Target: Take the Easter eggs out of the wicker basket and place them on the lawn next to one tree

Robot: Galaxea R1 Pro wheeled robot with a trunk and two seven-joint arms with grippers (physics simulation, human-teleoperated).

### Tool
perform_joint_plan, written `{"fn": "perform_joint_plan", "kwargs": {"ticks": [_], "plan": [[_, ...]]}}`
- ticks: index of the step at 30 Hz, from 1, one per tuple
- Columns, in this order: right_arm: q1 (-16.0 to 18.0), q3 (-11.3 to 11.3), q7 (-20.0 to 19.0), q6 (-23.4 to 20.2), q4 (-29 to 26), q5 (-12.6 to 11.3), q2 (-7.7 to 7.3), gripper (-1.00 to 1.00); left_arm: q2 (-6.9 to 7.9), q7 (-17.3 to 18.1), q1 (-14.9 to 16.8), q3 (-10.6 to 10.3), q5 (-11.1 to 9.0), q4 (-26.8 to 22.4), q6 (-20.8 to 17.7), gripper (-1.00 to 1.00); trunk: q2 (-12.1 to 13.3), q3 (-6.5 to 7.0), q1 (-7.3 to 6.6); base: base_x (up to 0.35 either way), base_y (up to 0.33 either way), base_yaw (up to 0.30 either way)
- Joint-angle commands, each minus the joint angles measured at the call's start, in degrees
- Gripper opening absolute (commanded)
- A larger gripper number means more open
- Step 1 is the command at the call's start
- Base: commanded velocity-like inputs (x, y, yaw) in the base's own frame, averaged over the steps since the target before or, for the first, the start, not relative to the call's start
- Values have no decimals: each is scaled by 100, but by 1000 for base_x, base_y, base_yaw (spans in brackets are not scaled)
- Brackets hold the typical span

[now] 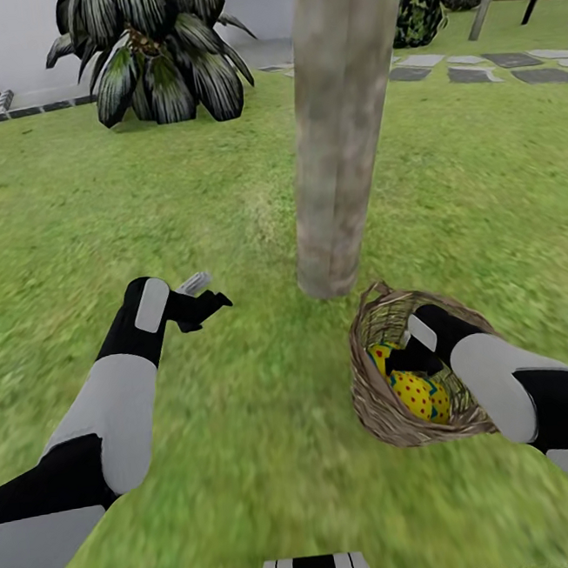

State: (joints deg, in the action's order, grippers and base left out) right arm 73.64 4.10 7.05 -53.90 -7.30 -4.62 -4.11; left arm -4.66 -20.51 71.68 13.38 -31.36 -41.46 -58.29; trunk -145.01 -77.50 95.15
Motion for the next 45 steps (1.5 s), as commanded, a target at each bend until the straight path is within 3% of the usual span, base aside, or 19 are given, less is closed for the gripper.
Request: {"fn": "perform_joint_plan", "kwargs": {"ticks": [1, 13, 17, 24, 27, 45], "plan": [[1, 39, 60, -16, -8, -47, 2, 100, -5, -58, 4, 24, -63, -5, -16, 100, -4, -27, 1, 0, 0, 0], [1, 39, 51, -16, 6, -48, 6, 100, 0, -58, 1, 24, -63, 14, -16, 100, -6, -71, 6, 0, 0, 0], [1, 40, 50, -16, 17, -51, 6, 100, -6, -63, 3, 24, -58, 12, -15, 100, -12, -160, 16, 0, 0, 0], [1, 47, 48, -20, 16, -50, 2, 100, 0, -59, 0, 24, -63, 12, -16, 100, -12, -160, 16, 0, 0, 0], [1, 47, 43, -23, 11, -48, -2, 100, -4, -59, 2, 24, -59, 8, -16, 100, -16, -226, 24, 0, 0, 0], [-15, 47, 42, -31, 41, -57, 6, 100, -8, -58, 3, 24, -63, 24, -16, 100, -18, -271, 29, 0, 0, 0]]}}
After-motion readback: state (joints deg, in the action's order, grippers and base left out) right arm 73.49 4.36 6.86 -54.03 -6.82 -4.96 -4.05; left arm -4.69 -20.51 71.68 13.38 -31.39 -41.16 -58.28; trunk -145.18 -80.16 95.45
